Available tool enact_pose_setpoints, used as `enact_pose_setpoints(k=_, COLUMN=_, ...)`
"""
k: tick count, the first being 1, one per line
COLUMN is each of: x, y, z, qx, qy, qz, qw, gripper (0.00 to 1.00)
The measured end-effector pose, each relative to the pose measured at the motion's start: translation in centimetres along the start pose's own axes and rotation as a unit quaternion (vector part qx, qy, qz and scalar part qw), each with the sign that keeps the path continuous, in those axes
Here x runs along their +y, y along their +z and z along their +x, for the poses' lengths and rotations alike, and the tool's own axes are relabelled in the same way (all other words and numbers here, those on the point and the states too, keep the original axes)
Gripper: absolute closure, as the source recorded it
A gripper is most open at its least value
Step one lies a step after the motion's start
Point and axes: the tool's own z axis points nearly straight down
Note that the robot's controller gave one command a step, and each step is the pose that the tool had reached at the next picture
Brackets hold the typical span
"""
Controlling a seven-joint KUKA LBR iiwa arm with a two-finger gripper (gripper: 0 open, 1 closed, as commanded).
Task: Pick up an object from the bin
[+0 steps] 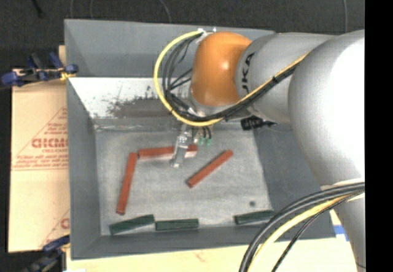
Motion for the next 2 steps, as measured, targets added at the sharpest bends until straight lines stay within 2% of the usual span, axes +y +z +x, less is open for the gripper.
enact_pose_setpoints(k=1, x=-1.22, y=3.97, z=0.75, qx=0.0033, qy=0.055, qz=0.001, qw=0.9985, gripper=0.00)
enact_pose_setpoints(k=2, x=-0.83, y=4.02, z=0.27, qx=0.0021, qy=0.045, qz=0.002, qw=0.9990, gripper=1.00)
